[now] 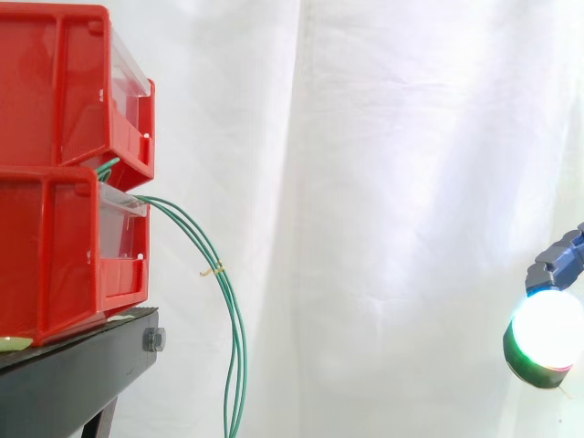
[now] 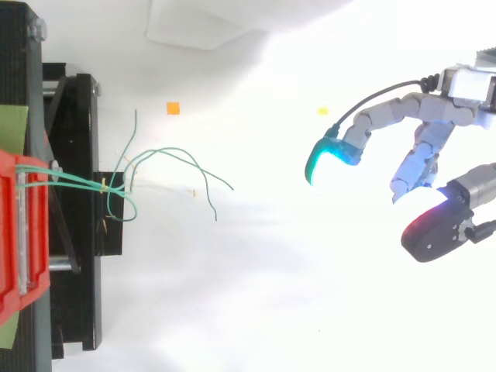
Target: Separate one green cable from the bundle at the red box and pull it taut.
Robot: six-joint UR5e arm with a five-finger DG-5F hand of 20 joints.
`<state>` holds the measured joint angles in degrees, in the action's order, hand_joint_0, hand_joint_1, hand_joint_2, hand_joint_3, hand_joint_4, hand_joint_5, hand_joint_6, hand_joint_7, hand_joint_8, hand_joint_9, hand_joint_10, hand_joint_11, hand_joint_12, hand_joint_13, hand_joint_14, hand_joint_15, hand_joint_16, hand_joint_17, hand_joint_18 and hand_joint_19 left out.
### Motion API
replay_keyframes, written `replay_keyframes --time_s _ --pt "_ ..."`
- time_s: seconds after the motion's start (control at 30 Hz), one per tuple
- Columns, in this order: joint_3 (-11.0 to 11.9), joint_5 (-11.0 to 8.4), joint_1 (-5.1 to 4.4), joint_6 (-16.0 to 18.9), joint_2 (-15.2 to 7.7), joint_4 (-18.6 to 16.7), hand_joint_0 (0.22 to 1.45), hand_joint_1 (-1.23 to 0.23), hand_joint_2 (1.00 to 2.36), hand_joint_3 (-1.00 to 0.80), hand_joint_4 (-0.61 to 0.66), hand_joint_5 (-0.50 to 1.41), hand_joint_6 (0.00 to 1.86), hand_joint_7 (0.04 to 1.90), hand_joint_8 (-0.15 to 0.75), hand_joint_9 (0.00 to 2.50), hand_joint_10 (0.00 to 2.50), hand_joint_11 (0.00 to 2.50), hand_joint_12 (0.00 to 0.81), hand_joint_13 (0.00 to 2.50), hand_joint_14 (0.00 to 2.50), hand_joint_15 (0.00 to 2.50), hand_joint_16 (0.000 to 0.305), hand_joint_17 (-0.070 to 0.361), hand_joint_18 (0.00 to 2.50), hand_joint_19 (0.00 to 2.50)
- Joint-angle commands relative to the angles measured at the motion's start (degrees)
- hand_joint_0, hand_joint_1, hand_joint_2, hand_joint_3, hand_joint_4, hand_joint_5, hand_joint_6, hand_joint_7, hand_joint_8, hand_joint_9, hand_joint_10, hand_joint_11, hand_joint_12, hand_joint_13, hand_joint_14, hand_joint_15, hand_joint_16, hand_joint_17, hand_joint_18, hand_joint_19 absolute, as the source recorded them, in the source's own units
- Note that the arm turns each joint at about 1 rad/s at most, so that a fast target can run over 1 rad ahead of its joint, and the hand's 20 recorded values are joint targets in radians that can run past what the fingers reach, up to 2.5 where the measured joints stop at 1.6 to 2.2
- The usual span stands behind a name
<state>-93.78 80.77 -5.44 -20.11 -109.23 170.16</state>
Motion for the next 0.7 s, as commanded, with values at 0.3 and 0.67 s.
replay_keyframes --time_s 0.3,0.67 --pt "0.00 0.00 0.00 -0.02 0.07 0.00 0.47 -0.49 1.00 -0.50 0.20 -0.19 0.50 0.70 0.303 1.18 0.02 0.97 0.422 1.29 0.02 0.93 0.068 0.153 1.12 0.74" --pt "0.00 0.00 0.00 0.07 0.07 0.00 0.48 -0.49 1.00 -0.50 0.20 -0.19 0.50 0.70 0.267 1.07 0.02 0.72 0.400 1.17 0.02 0.81 0.067 0.150 1.08 0.74"
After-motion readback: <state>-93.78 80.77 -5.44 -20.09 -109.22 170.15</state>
